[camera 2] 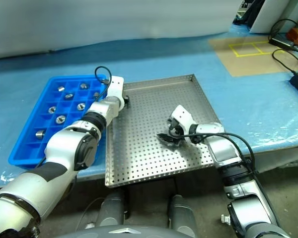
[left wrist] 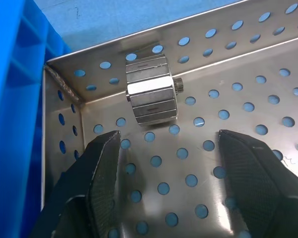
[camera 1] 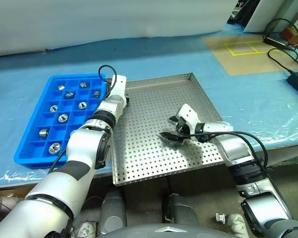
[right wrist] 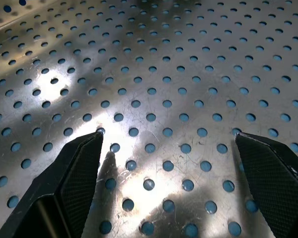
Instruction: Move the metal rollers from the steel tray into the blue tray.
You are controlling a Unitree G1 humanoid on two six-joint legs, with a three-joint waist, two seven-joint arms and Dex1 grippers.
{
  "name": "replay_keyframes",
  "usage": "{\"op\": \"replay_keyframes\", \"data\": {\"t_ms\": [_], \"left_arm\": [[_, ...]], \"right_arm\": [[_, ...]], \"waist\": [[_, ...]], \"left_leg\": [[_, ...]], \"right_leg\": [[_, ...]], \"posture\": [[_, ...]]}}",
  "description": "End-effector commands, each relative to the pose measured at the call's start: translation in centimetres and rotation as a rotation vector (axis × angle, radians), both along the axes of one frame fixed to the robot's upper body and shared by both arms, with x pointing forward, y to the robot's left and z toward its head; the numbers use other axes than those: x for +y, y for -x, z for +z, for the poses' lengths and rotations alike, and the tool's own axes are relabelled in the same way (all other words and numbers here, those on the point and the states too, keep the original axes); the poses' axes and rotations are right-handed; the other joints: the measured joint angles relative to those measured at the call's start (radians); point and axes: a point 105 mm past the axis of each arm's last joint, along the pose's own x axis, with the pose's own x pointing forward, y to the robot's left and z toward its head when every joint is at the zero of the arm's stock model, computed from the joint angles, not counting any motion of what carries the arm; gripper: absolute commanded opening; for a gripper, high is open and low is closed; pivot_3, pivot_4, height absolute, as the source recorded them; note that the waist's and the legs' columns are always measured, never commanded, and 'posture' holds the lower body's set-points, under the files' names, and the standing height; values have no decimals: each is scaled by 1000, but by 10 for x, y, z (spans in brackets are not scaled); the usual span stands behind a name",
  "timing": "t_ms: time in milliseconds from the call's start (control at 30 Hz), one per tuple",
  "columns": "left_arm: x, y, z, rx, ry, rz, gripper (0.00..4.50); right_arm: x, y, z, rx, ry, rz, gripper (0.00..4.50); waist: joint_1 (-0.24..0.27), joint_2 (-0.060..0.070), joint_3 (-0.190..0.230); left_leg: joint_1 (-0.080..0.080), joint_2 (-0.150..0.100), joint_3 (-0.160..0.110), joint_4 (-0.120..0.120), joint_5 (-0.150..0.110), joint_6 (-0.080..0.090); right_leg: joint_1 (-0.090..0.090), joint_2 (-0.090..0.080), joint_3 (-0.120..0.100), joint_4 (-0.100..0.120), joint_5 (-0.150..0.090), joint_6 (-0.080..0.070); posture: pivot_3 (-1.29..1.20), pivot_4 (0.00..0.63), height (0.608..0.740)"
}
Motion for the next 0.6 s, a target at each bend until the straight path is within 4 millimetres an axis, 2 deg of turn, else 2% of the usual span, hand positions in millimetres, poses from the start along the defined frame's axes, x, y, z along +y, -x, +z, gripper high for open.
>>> {"op": "replay_keyframes", "data": {"t_ms": [33, 567, 600], "left_arm": [[3, 1, -3, 1, -11, 25, 3356], [-3, 0, -1, -62, -68, -18, 3356], [-3, 0, -2, -63, -68, -20, 3169]], "right_arm": [[-2, 0, 11, -44, -7, -2, 4454], [-18, 4, 1, -37, 13, -86, 4454], [-19, 4, 0, -34, 16, -91, 4484]], "waist": [[-4, 0, 0], [-11, 0, 0], [-11, 0, 0]], "left_leg": [[0, 0, 0, 0, 0, 0], [0, -2, 1, -5, -2, 3], [0, -2, 1, -5, -2, 3]], "right_leg": [[0, 0, 0, 0, 0, 0], [3, -1, 0, -10, 1, 2], [3, -1, 0, -10, 1, 2]], "posture": [[-192, 150, 740], [-220, 150, 740], [-219, 150, 740]]}}
